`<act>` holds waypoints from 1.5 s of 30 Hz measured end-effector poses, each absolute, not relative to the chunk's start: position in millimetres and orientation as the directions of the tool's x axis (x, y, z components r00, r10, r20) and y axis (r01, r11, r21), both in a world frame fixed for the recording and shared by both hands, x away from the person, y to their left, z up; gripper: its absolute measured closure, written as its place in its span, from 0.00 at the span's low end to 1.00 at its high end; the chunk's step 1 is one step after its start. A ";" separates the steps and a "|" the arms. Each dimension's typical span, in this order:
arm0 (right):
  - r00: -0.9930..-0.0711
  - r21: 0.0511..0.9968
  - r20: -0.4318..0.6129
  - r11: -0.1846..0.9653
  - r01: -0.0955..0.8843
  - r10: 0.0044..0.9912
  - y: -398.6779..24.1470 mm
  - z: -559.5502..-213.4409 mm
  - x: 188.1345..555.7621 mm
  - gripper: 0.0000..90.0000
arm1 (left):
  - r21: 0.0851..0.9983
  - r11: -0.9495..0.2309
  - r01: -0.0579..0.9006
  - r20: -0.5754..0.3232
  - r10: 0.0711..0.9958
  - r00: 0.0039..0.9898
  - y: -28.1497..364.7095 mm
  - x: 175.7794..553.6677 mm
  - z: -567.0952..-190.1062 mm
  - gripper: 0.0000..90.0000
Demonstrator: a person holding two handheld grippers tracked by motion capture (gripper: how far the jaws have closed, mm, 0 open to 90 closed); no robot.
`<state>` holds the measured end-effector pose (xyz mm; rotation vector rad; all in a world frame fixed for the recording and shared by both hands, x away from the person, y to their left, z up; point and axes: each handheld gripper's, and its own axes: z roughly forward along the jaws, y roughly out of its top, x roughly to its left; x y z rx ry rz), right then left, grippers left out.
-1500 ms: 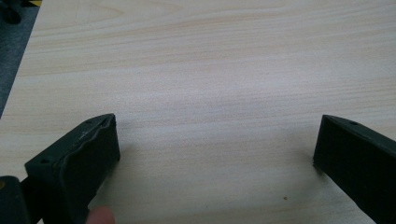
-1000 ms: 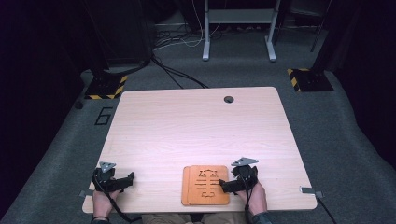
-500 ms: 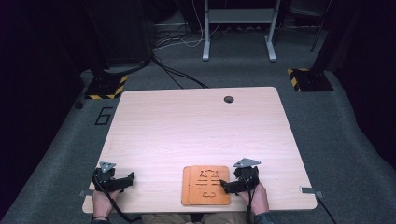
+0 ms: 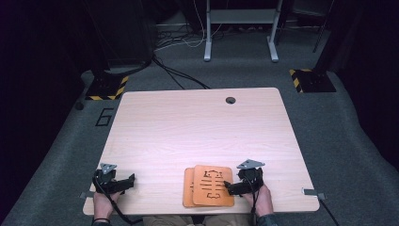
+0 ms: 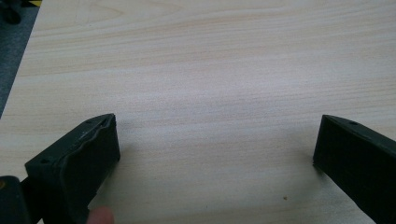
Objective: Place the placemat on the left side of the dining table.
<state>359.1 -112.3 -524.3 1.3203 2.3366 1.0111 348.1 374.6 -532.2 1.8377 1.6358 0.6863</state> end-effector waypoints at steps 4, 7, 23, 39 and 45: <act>-0.545 0.691 0.084 0.345 0.635 0.834 -116.1 -524.7 359.8 0.00 | 0.714 -0.081 0.695 -0.001 0.993 0.116 374.6 348.1 -532.1 0.00; -0.544 0.692 0.087 0.342 0.636 0.835 -116.0 -524.8 359.7 0.00 | 0.714 -0.079 0.696 -0.002 0.993 0.115 374.5 348.1 -532.1 0.00; -0.544 0.692 0.085 0.343 0.635 0.835 -116.4 -525.1 358.9 0.00 | 0.720 -0.095 0.687 0.005 0.991 0.132 356.3 345.1 -512.6 0.02; -0.535 0.693 0.087 0.335 0.638 0.840 -116.2 -525.3 358.7 0.00 | 0.716 -0.174 0.676 -0.040 0.956 0.289 315.9 345.7 -488.7 0.03; -0.538 0.694 0.084 0.338 0.636 0.839 -116.5 -525.3 358.9 0.00 | 0.711 -0.194 0.676 -0.071 0.937 0.343 300.2 345.5 -487.6 0.03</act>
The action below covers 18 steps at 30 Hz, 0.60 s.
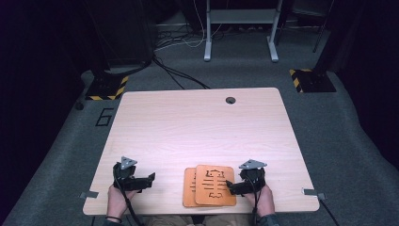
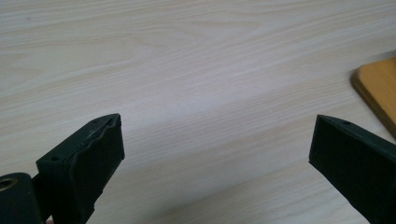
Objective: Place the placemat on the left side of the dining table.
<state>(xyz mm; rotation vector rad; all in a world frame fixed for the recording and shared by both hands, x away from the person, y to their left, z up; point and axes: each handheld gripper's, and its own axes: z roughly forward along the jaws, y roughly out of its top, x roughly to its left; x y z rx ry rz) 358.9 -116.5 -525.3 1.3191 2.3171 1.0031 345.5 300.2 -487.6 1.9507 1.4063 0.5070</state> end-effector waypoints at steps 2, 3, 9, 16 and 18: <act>-0.539 0.694 0.084 0.339 0.635 0.838 -116.6 -525.3 358.9 0.00 | 0.711 -0.205 0.672 -0.070 0.931 0.359 295.7 345.8 -487.6 0.04; -0.539 0.694 0.084 0.339 0.635 0.838 -116.6 -525.3 358.9 0.00 | 0.710 -0.208 0.673 -0.073 0.928 0.364 293.0 346.3 -487.5 0.04; -0.535 0.694 0.088 0.334 0.638 0.841 -116.4 -525.4 358.5 0.00 | 0.710 -0.226 0.667 -0.089 0.911 0.404 278.1 348.1 -486.4 0.04; -0.533 0.695 0.086 0.332 0.637 0.842 -116.3 -525.5 358.4 0.00 | 0.712 -0.239 0.660 -0.110 0.890 0.442 263.0 349.3 -486.2 0.04; -0.533 0.696 0.088 0.331 0.638 0.841 -116.3 -525.6 358.5 0.00 | 0.713 -0.230 0.662 -0.136 0.881 0.453 259.0 350.1 -486.5 0.04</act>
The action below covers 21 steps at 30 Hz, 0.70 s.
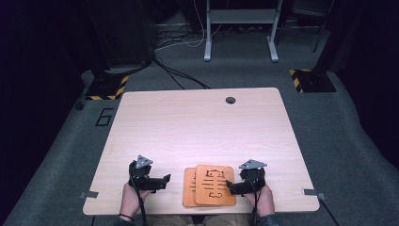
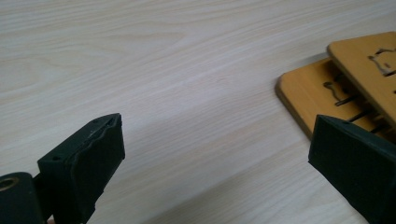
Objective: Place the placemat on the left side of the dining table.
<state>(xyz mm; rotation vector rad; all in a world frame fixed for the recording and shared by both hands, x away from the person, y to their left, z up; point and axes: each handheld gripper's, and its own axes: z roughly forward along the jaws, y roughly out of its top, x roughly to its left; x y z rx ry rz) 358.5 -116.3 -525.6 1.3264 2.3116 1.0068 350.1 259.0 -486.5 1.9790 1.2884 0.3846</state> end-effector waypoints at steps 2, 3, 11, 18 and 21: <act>-0.533 0.696 0.088 0.331 0.638 0.842 -116.2 -525.5 358.5 0.00 | 0.715 -0.227 0.661 -0.147 0.875 0.461 254.6 350.6 -486.7 0.04; -0.532 0.695 0.086 0.332 0.638 0.842 -116.3 -525.5 358.4 0.00 | 0.715 -0.229 0.661 -0.155 0.870 0.469 252.2 351.1 -486.6 0.04; -0.531 0.696 0.086 0.331 0.638 0.843 -116.2 -525.5 358.4 0.00 | 0.714 -0.248 0.655 -0.161 0.852 0.498 238.9 352.1 -486.9 0.04; -0.531 0.696 0.086 0.330 0.637 0.843 -116.2 -525.6 358.3 0.00 | 0.706 -0.271 0.654 -0.171 0.831 0.529 226.2 352.2 -487.7 0.04; -0.529 0.697 0.086 0.329 0.638 0.844 -116.2 -525.6 358.5 0.00 | 0.706 -0.280 0.651 -0.170 0.825 0.540 219.9 352.2 -488.2 0.04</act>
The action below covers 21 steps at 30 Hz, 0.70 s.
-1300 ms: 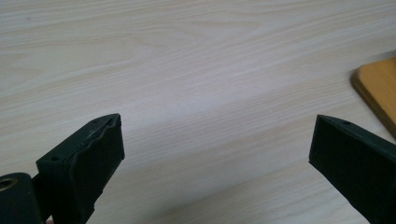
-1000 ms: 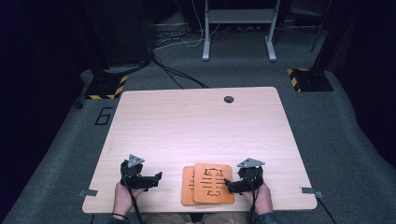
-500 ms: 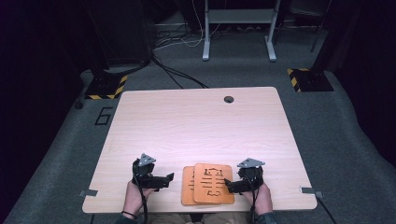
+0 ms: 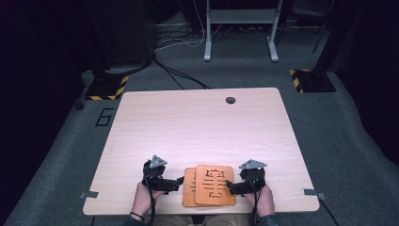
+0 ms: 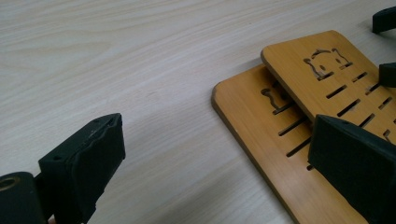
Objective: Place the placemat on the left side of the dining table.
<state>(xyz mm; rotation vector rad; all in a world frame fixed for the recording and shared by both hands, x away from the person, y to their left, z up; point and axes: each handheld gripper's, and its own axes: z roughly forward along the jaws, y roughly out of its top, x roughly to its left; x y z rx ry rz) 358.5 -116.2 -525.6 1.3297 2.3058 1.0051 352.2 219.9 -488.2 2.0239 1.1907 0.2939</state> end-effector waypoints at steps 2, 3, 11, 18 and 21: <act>-0.528 0.697 0.086 0.328 0.638 0.845 -116.2 -525.7 358.5 0.00 | 0.705 -0.287 0.649 -0.168 0.822 0.545 216.9 352.1 -488.4 0.04; -0.528 0.697 0.087 0.328 0.638 0.845 -116.2 -525.7 358.5 0.00 | 0.704 -0.289 0.649 -0.171 0.818 0.550 215.4 352.2 -488.6 0.04; -0.529 0.697 0.087 0.327 0.637 0.844 -116.2 -525.7 358.4 0.00 | 0.695 -0.308 0.650 -0.180 0.800 0.572 202.7 351.6 -491.7 0.04; -0.529 0.699 0.087 0.327 0.636 0.844 -116.2 -525.8 358.4 0.00 | 0.686 -0.326 0.651 -0.187 0.785 0.591 191.7 352.0 -493.7 0.04; -0.529 0.699 0.086 0.327 0.636 0.844 -116.3 -525.8 358.4 0.00 | 0.688 -0.334 0.644 -0.188 0.775 0.603 187.1 352.3 -494.6 0.04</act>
